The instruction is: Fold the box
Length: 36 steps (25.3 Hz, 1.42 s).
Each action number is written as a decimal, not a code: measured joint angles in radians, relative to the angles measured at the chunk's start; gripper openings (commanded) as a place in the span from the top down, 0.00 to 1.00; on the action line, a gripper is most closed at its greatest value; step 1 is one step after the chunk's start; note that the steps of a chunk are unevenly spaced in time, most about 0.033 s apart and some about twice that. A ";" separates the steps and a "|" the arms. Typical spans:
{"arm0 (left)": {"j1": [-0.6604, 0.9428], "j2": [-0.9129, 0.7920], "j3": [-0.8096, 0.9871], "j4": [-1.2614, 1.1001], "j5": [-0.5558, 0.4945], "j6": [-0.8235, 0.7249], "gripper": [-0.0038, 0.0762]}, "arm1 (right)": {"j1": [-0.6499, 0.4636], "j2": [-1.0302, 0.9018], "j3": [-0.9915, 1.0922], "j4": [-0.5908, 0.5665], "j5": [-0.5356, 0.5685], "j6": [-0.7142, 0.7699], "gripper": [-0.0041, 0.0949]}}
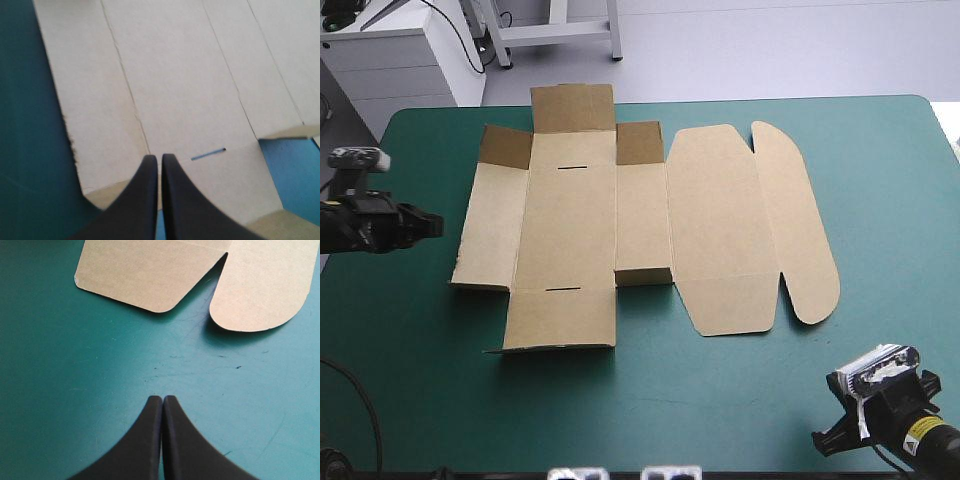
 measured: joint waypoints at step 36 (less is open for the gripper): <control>0.135 0.657 -0.007 -0.184 -0.039 0.036 0.42 | 0.000 0.000 0.001 0.000 0.000 0.000 0.97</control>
